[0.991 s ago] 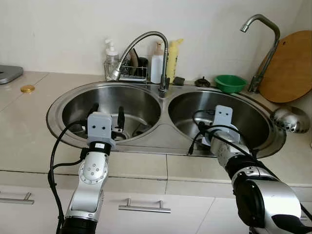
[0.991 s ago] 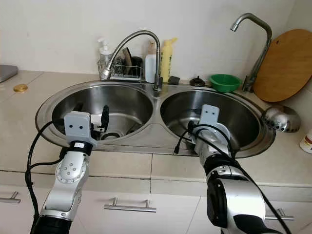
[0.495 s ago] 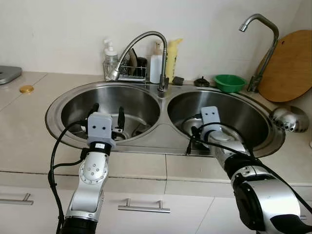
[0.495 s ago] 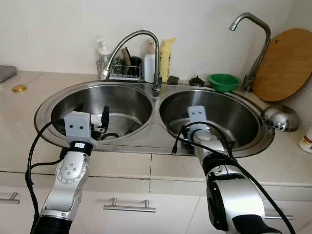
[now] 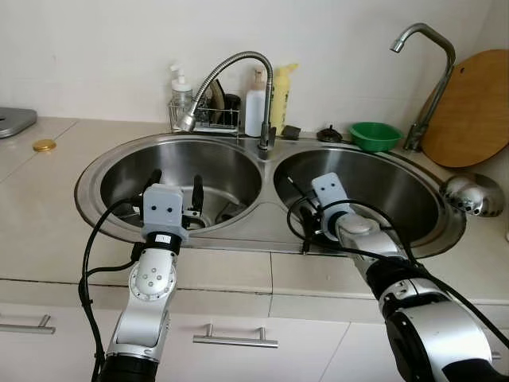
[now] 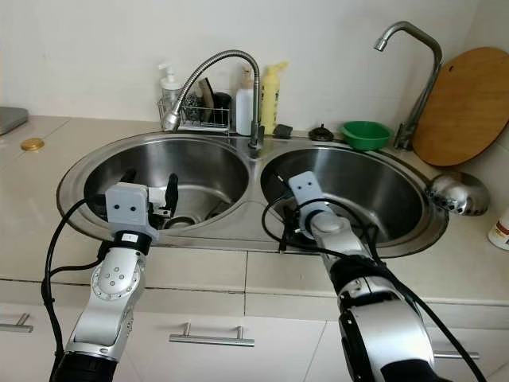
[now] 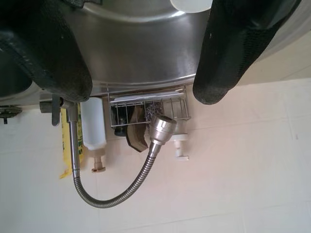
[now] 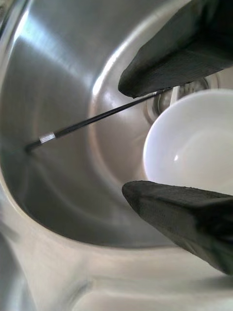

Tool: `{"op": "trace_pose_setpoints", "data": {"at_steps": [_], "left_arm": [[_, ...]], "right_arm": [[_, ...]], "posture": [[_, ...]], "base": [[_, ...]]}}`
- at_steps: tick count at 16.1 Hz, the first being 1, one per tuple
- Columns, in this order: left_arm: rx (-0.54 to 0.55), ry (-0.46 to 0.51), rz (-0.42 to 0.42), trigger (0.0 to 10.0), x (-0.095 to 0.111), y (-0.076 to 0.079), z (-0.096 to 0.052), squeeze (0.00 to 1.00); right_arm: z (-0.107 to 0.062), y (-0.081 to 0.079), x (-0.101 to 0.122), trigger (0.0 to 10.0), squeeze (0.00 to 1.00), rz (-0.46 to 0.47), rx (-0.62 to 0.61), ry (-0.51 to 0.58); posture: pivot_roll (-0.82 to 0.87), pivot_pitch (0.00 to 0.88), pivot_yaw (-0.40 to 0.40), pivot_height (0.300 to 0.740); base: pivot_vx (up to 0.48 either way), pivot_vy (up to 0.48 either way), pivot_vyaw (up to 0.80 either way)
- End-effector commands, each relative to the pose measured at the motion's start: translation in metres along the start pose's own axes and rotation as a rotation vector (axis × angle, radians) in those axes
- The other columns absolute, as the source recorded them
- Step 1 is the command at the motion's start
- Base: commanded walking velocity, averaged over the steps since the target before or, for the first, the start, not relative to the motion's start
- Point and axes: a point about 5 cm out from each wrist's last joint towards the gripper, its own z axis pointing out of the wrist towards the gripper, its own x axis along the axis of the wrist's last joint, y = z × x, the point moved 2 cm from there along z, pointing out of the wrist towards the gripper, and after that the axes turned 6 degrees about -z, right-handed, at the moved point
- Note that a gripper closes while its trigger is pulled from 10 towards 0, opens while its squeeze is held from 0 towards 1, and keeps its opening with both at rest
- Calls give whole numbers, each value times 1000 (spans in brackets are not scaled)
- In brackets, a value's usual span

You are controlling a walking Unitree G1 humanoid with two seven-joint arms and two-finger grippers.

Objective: Kitchen organization

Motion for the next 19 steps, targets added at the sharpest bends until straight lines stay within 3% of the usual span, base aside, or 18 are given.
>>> {"op": "trace_pose_setpoints", "data": {"at_steps": [1,3,6,15,19], "left_arm": [[-6,-15,4,10000,-4,1,-2,0],[-10,-11,-4,10000,-3,2,-2,0],[-19,-7,-32,10000,-2,4,-3,0],[-28,-11,-57,10000,-2,5,-3,0],[-31,-11,-59,10000,-1,4,-2,0]], "right_arm": [[-5,17,14,10000,0,176,-97,135],[-12,28,29,10000,0,256,-153,282],[-25,29,35,10000,0,243,-198,420],[-52,23,35,10000,0,190,-273,590],[-66,24,45,10000,0,150,-303,686]], "posture": [[69,0,-55,740],[69,0,-55,740],[65,0,-56,740],[57,0,-50,740],[56,0,-51,740]], "base": [[0,0,0],[0,0,0],[0,0,0],[0,0,0],[-289,0,0]]}}
